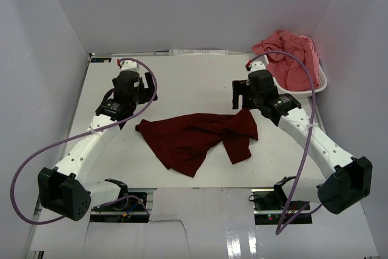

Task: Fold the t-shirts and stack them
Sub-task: Move the tshirt to the center of the board, then flatten out the tshirt

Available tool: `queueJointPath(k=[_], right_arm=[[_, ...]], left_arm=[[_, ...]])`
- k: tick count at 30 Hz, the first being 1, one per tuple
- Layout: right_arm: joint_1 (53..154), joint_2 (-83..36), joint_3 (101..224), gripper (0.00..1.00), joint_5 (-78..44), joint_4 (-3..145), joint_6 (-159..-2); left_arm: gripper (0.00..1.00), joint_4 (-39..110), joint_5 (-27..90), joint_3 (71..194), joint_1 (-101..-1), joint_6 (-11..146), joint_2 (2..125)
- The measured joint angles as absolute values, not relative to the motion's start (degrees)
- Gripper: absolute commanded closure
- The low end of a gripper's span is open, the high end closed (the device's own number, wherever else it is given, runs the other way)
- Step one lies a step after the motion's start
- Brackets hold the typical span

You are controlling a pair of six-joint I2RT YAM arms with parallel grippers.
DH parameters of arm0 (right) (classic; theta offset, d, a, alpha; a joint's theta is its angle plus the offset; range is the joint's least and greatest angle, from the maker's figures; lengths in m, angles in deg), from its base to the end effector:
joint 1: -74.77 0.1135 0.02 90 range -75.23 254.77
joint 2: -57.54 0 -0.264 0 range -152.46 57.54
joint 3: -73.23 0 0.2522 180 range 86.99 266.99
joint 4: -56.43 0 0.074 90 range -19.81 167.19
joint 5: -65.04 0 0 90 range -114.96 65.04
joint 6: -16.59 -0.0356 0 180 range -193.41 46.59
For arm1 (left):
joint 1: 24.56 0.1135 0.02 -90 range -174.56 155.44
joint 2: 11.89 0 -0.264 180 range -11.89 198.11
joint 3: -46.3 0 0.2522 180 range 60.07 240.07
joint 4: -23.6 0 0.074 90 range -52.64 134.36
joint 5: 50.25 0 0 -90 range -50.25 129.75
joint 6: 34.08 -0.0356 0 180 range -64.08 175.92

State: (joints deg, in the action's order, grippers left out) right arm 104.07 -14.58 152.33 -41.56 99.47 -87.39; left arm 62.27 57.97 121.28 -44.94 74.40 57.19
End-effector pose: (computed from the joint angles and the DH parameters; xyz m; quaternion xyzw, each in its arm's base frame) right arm 0.2463 0.1265 0.3318 -0.0527 0.8828 0.0459 0.4646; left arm 0.2544 -0.0826 0.3277 -0.0614 0.8679 -0.0262 0.4922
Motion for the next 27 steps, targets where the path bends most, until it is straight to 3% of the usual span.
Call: queueJointPath(k=[2, 4, 8, 14, 19, 27], right_arm=[[104.4, -14.6, 151.4, 0.21, -38.1, 98.9, -87.2], [105.4, -14.6, 148.8, 0.22, -33.5, 98.4, -86.9], [113.3, -16.7, 144.1, 0.32, -25.6, 98.7, -86.5], [127.1, -25.0, 144.3, 0.34, -21.2, 96.6, -86.7], [135.3, -34.5, 151.2, 0.38, -20.7, 95.6, -86.5], [142.6, -47.8, 164.7, 0.42, -21.9, 93.6, -84.9]], left_arm=[[0.02, 62.3, 56.8, 121.4, -44.9, 74.5, 57.8], [0.02, 62.8, 55.4, 121.9, -44.9, 74.9, 59.2], [0.02, 64.6, 54.5, 124.1, -44.7, 76.6, 64.0], [0.02, 67.2, 45.6, 126.7, -34.3, 80.6, 69.2], [0.02, 67.8, 38.0, 126.8, -22.4, 85.1, 72.6], [0.02, 67.8, 31.5, 126.2, -18.3, 89.1, 75.2]])
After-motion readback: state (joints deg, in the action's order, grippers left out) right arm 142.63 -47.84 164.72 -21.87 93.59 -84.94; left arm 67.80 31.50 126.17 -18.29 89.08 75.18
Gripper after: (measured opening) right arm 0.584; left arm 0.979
